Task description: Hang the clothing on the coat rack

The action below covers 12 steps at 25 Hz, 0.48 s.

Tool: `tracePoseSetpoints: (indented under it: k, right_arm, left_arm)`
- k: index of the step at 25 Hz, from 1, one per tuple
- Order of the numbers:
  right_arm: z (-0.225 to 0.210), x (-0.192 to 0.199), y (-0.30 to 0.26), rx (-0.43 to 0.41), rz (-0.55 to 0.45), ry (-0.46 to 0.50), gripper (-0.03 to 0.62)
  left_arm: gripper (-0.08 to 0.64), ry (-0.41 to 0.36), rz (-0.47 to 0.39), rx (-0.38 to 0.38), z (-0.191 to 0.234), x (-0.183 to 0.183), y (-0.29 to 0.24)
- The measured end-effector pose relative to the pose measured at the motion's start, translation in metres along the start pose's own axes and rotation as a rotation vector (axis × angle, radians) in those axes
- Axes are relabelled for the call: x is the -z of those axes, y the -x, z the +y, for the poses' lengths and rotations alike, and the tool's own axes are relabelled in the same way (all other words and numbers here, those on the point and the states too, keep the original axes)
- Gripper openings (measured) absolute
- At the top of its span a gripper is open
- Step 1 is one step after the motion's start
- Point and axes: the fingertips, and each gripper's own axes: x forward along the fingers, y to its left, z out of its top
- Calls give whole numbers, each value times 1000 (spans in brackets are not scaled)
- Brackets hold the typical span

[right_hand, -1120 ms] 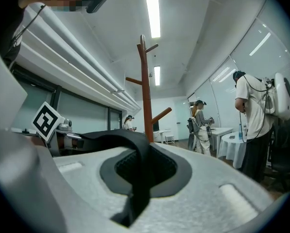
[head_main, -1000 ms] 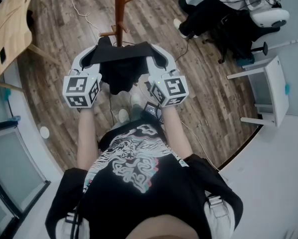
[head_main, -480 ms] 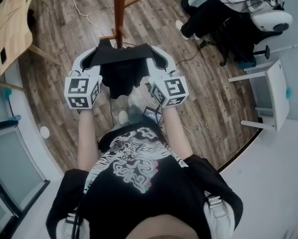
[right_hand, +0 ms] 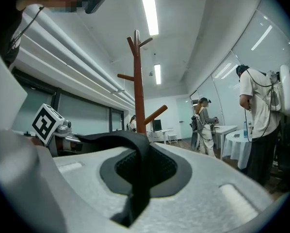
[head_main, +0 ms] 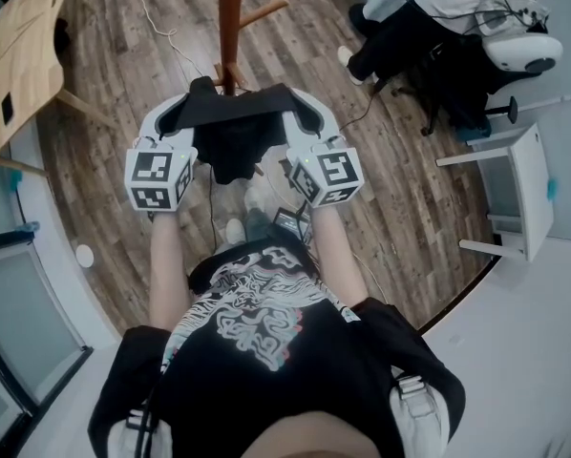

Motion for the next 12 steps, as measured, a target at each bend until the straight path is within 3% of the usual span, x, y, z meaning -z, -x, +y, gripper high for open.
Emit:
tracePoseSetpoints:
  k: [12]
  right_arm:
    - [-13,-17,-30,-27,-30,3,18]
  left_arm:
    - [2,0,10,0,14,-15,-17]
